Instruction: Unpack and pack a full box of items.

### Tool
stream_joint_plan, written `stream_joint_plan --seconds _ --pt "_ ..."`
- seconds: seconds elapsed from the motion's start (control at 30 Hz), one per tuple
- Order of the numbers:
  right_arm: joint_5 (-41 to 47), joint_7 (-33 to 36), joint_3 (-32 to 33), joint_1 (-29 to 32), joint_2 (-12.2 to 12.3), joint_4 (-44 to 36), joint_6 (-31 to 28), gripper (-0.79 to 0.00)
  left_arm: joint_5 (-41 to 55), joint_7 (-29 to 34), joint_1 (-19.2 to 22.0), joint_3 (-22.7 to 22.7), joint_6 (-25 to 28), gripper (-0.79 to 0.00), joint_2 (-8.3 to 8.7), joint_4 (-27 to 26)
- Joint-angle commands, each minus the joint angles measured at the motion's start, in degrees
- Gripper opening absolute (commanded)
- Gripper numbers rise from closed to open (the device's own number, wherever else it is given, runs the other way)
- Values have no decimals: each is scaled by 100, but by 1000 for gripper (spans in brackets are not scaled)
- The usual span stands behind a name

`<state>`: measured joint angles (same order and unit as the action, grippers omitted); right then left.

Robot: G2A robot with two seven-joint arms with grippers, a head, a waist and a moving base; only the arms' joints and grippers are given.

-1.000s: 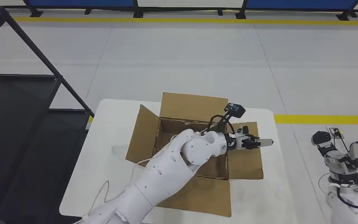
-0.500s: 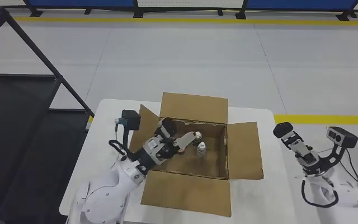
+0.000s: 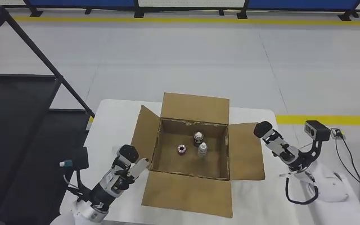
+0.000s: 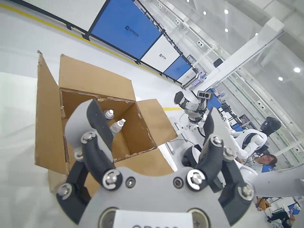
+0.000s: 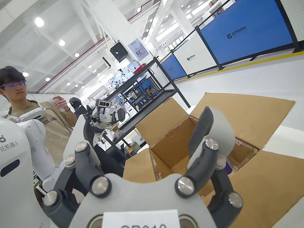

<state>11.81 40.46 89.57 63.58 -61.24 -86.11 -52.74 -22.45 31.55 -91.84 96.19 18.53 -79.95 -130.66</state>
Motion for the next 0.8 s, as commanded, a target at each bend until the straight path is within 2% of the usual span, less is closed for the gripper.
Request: stream_joint_plan --seconds 0.0,0.1,0.2,0.33,0.47,0.53,0.77 --pt "-286 52 -41 -8 4 -170 63 0 1 -1 -2 1 1 0 0 0" --pt "-1389 342 -253 -155 12 -710 319 0 43 -67 2 -1 -50 0 1 22" --pt "-3008 417 -647 -307 -19 -1393 1142 0 416 -350 56 200 -316 0 7 110" --pt "-4843 723 -1584 -638 -103 -1919 2248 0 1305 -450 54 809 -484 0 39 275" --pt "-6607 1339 -2671 -1215 -239 -1807 3471 0 2232 -295 -75 1509 -406 0 86 481" --pt "-6788 1503 -3108 -1516 -337 -1586 3806 0 2430 -205 -160 1762 -319 0 109 545" --pt "-6674 1870 -4010 -2542 -670 -365 4351 0 2430 -205 -160 1762 -319 0 109 545"
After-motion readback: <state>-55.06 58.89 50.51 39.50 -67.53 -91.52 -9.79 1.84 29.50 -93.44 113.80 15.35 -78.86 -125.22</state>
